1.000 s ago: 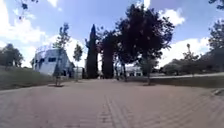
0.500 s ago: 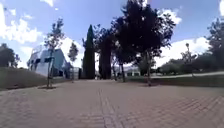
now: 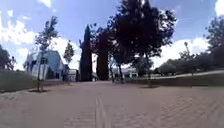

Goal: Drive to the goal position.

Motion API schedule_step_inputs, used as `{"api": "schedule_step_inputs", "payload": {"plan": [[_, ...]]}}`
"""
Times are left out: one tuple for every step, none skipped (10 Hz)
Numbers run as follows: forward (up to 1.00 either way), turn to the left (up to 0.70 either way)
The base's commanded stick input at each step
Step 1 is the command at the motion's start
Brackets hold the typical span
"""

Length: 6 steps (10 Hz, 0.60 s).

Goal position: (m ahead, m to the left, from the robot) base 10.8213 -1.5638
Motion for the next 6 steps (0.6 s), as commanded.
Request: {"api": "schedule_step_inputs", "payload": {"plan": [[1.0,0.37],[1.0,0.3],[1.0,0.16],[1.0,0.0],[1.0,0.0],[1.0,0.0]]}}
